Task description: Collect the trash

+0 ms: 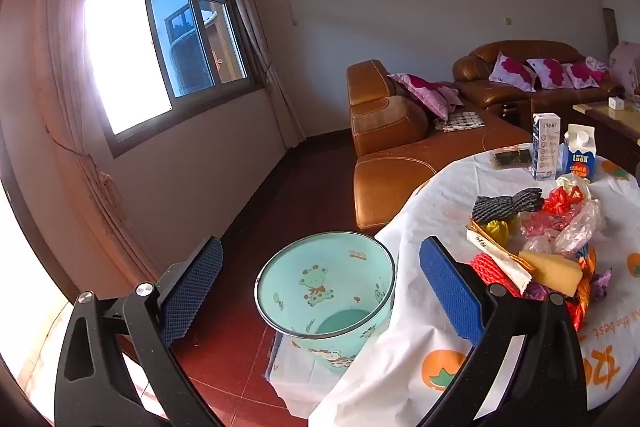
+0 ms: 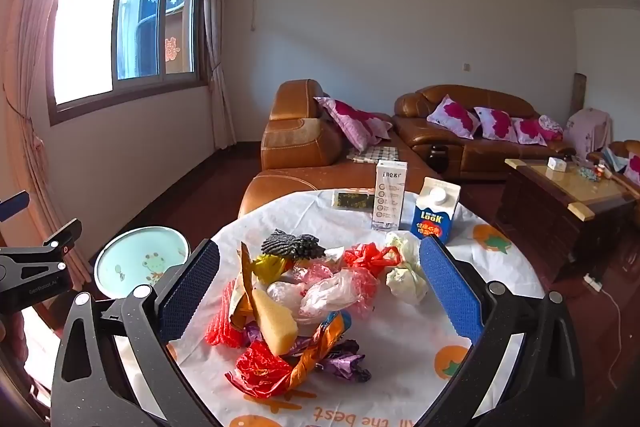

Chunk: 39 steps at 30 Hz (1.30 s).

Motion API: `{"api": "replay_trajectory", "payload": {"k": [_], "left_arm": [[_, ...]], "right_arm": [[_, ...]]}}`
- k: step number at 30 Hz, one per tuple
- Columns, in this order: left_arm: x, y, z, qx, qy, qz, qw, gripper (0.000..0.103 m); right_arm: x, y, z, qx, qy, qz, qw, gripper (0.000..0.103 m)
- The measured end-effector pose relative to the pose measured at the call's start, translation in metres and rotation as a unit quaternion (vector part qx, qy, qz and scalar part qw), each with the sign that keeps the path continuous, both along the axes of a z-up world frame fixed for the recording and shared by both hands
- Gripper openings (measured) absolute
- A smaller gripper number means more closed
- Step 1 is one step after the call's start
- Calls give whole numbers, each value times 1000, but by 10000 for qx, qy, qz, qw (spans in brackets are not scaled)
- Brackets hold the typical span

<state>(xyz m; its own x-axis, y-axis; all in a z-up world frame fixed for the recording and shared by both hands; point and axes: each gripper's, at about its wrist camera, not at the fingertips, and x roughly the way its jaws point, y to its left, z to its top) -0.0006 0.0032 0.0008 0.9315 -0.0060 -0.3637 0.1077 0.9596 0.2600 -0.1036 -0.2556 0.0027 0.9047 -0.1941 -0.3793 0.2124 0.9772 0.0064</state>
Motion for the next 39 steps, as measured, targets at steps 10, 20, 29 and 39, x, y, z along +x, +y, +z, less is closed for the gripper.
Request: {"api": "replay_trajectory", "payload": {"k": [10,20,29,39], "left_arm": [[0,5,6,67,-3,64,10000,97],[1,3,4,68,-12,84,9999,97],[1,6,5,75,-23,129,9999,97],[3,3,0,67,-72,179,9998,97]], "right_arm": [[1,1,-1,-27,-7,-3,10000,98],[1,3,0,-62,-10,11,10000,98],[1,2,-3,-36,13,-9,10000,98],[0,4,-2,-57,0,2,10000,98]]}}
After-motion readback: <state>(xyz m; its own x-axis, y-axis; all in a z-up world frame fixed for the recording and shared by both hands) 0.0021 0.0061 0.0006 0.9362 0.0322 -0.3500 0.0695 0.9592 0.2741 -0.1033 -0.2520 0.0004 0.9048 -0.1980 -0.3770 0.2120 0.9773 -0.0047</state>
